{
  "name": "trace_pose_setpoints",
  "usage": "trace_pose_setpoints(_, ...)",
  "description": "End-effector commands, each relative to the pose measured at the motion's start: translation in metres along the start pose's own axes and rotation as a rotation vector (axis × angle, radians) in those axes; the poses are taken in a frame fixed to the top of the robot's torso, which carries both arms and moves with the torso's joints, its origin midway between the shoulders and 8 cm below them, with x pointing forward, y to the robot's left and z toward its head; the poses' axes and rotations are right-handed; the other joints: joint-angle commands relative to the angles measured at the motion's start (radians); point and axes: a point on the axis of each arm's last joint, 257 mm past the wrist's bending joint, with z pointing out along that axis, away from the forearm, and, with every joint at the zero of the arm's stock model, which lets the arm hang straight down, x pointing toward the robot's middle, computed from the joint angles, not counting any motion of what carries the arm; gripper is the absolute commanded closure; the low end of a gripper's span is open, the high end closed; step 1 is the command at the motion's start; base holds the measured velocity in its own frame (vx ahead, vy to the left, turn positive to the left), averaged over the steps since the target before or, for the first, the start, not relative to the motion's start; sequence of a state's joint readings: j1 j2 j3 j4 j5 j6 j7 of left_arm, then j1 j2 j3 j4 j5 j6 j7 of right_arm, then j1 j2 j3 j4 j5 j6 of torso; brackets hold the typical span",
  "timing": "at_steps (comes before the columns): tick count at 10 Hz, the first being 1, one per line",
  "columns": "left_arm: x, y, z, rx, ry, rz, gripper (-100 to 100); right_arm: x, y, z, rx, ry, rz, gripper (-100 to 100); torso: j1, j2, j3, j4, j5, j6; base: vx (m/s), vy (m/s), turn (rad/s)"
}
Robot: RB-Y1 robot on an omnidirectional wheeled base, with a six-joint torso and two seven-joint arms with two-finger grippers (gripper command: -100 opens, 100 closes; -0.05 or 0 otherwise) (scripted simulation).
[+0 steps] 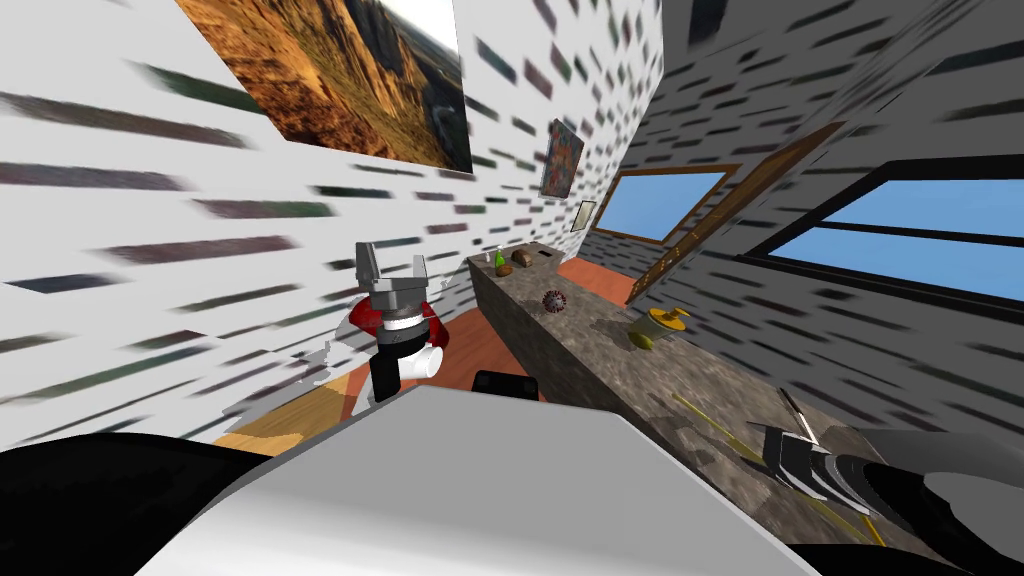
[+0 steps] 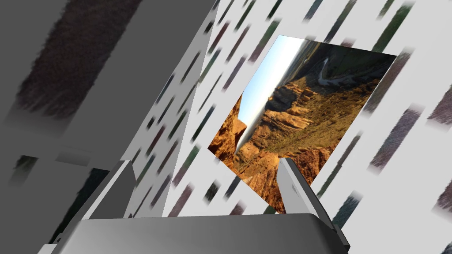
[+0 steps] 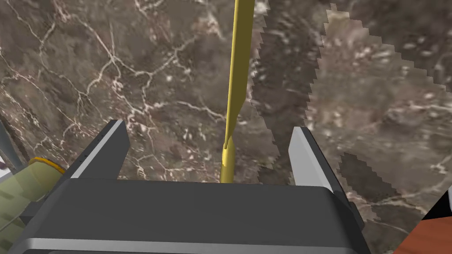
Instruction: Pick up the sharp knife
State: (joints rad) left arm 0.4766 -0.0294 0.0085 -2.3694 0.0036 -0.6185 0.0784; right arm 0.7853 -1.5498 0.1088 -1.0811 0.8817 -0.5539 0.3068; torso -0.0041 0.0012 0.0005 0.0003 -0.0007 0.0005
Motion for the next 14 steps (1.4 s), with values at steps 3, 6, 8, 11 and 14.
trace_pose_setpoints(3, 0.0, 0.0, 0.0, 0.0, 0.0, 0.0, 0, 0.004, 0.02, -0.004, -0.086, 0.014, 0.022, -100, -0.001, 0.001, 0.001, 0.0, 0.0, 0.0, -0.026, -0.054, 0.052)
trace_pose_setpoints(6, 0.0, 0.0, 0.0, 0.0, 0.0, 0.0, 0, 0.003, 0.028, -0.007, -0.131, 0.016, 0.031, -100, 0.002, 0.001, 0.001, 0.0, 0.0, 0.0, -0.017, -0.026, 0.043)
trace_pose_setpoints(8, 0.0, 0.0, 0.0, 0.0, 0.0, 0.0, 0, 0.001, 0.034, -0.009, -0.168, 0.014, 0.037, -100, 0.002, 0.001, 0.0, 0.0, 0.0, 0.0, -0.018, -0.021, 0.055)
trace_pose_setpoints(11, 0.0, 0.0, 0.0, 0.0, 0.0, 0.0, 0, -0.001, 0.036, -0.011, -0.182, 0.013, 0.039, -100, 0.002, 0.001, 0.001, 0.0, 0.0, 0.0, -0.021, -0.022, 0.027)
trace_pose_setpoints(14, 0.0, 0.0, 0.0, 0.0, 0.0, 0.0, 0, 0.01, 0.056, 0.0, -0.185, 0.019, 0.056, -100, 0.003, 0.001, 0.0, 0.0, 0.0, 0.0, -0.008, -0.009, 0.028)
